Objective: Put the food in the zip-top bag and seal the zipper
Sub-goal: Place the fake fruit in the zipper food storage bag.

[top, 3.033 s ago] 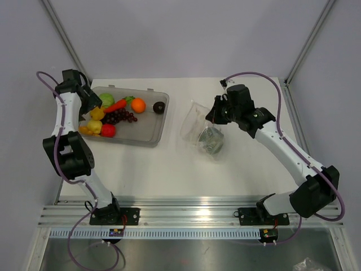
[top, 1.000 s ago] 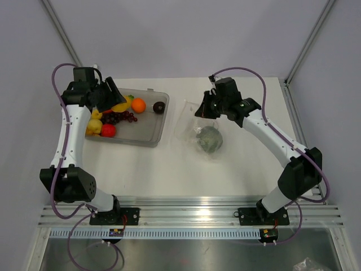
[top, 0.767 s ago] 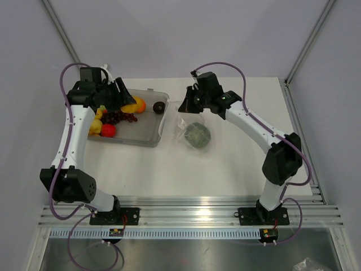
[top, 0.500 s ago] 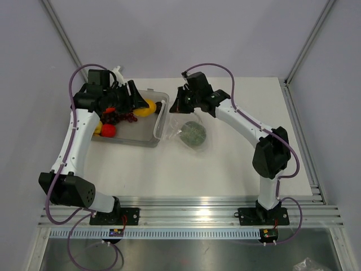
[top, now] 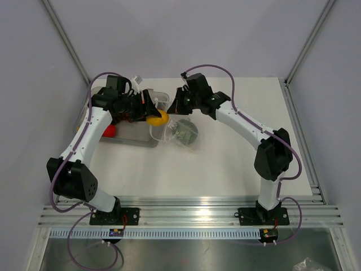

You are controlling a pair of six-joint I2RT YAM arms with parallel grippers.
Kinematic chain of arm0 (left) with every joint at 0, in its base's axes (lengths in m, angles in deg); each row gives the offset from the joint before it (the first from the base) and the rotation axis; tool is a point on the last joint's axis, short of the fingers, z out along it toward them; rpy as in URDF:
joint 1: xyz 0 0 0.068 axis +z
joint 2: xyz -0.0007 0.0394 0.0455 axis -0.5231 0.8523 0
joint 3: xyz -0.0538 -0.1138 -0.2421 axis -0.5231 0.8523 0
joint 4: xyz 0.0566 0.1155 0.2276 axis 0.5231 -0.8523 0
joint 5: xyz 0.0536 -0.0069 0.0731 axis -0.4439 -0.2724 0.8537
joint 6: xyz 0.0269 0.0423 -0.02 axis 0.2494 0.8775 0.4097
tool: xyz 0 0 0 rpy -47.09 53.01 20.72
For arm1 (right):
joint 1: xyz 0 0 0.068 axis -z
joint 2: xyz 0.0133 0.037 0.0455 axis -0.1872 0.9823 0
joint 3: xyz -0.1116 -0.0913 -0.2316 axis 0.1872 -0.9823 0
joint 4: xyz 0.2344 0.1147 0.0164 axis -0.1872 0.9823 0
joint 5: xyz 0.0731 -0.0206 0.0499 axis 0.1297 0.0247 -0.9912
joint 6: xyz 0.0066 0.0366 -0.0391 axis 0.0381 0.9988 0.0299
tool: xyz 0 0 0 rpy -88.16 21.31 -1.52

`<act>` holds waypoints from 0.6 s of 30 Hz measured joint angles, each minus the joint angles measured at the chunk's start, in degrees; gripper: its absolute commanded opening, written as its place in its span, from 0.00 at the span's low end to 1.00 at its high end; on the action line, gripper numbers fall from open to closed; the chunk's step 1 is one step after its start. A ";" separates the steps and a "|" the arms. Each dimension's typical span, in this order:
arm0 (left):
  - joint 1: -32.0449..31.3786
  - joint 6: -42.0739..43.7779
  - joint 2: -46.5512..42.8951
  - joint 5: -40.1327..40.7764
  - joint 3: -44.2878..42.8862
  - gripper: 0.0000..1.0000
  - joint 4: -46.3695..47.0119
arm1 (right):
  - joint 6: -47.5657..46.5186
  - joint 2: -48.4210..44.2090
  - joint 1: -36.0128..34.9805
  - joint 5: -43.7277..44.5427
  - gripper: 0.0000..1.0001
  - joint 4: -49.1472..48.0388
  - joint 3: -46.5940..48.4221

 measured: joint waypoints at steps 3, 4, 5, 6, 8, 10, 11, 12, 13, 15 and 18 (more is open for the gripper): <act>-0.35 -0.52 0.76 0.09 1.03 0.18 0.59 | 0.31 -1.31 0.04 0.11 0.00 -0.35 -1.90; -0.39 -0.70 0.94 0.24 1.49 0.18 1.09 | 0.39 -1.90 0.04 -0.02 0.00 -0.44 -2.51; -0.42 -0.85 1.09 0.44 1.81 0.18 1.46 | 0.57 -2.67 -0.02 -0.17 0.00 -0.70 -3.26; -0.46 -0.94 1.20 0.70 2.21 0.18 2.03 | 0.72 -3.45 -0.07 -0.28 0.00 -0.79 -3.89; -0.52 -1.33 1.22 1.07 3.02 0.18 3.06 | 0.76 -4.96 -0.15 -0.52 0.00 -0.96 -4.92; -0.61 -1.79 1.29 1.14 3.54 0.18 3.78 | 0.76 -6.62 -0.20 -0.61 0.00 -1.18 -6.05; -0.76 -2.01 1.42 1.16 3.67 0.18 4.22 | 0.76 -7.32 -0.20 -0.61 0.00 -1.22 -6.51; -1.01 -2.32 1.60 1.20 3.80 0.19 4.68 | 0.79 -7.85 -0.20 -0.61 0.00 -1.25 -6.78; -1.40 -2.64 1.84 1.31 3.80 0.19 5.03 | 0.81 -8.15 -0.20 -0.66 0.00 -1.29 -6.91; -2.49 -3.34 2.58 1.66 3.80 0.19 5.95 | 0.94 -8.28 -0.20 -0.74 0.00 -1.70 -6.97; -4.55 -4.39 4.13 2.69 3.80 0.38 7.39 | 1.27 -8.28 -0.20 -0.90 0.00 -2.47 -7.45</act>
